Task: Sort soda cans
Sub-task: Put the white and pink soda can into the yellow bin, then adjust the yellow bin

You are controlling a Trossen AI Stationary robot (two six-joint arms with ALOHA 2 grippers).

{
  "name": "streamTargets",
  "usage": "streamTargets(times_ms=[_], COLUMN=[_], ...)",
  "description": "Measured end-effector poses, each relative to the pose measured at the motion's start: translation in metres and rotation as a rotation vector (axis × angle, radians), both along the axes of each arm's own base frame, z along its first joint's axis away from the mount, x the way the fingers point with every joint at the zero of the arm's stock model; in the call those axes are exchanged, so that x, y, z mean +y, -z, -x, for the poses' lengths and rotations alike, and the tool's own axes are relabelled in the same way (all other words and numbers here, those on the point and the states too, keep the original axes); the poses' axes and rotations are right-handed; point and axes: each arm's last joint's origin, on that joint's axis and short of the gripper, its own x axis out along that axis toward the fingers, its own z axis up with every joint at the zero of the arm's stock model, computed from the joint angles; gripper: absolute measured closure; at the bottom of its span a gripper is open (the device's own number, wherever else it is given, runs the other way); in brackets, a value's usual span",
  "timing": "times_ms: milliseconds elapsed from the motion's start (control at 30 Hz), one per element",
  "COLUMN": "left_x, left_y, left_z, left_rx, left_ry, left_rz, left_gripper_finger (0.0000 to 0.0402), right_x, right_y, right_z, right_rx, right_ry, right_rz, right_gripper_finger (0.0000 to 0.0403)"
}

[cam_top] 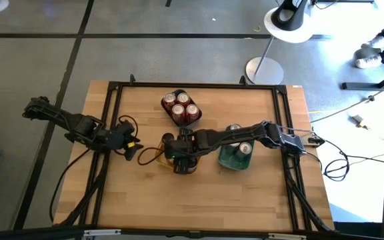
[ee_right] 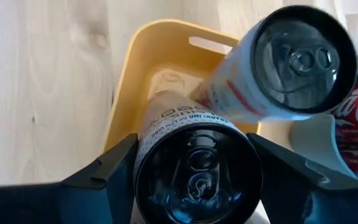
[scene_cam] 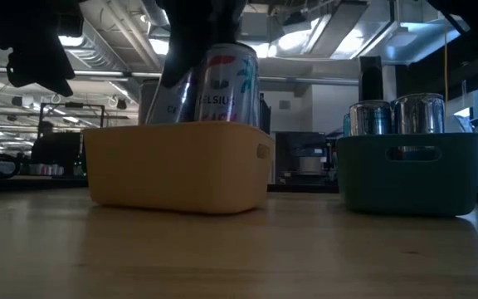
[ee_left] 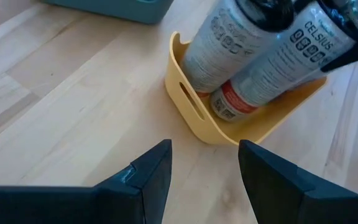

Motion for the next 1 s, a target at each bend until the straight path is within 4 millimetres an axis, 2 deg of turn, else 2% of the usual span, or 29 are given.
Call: streamTargets(times_ms=[167, 567, 700, 800, 867, 1000], left_x=[0.000, 0.000, 0.000, 0.000, 0.000, -0.001], left_y=[0.000, 0.000, 0.000, 0.000, 0.000, 0.003], left_z=[0.000, 0.000, 0.000, 0.000, -0.001, -0.003], left_rx=[-0.001, -0.001, -0.003, -0.002, -0.001, 0.014], left_ry=[-0.001, -0.001, -0.004, 0.002, 0.004, 0.010], left_rz=[-0.003, -0.006, -0.014, -0.020, -0.024, -0.033], left_gripper_finger=[0.0225, 0.0225, 0.0225, 0.0225, 0.0225, 0.0225], right_x=[0.001, 0.003, 0.002, 0.004, 0.010, 0.022], right_y=[0.004, 0.005, -0.010, -0.029, -0.047, -0.085], right_z=[-0.003, -0.008, -0.004, 0.003, 0.010, 0.038], right_rx=[-0.007, -0.044, -0.077, -0.088, -0.123, -0.190], right_ry=[-0.003, -0.008, -0.009, -0.011, -0.026, -0.028], right_rz=[-0.006, -0.015, -0.022, -0.025, -0.032, -0.056], right_gripper_finger=[0.0143, 0.0070, 0.0065, 0.0064, 0.0064, 0.0064])
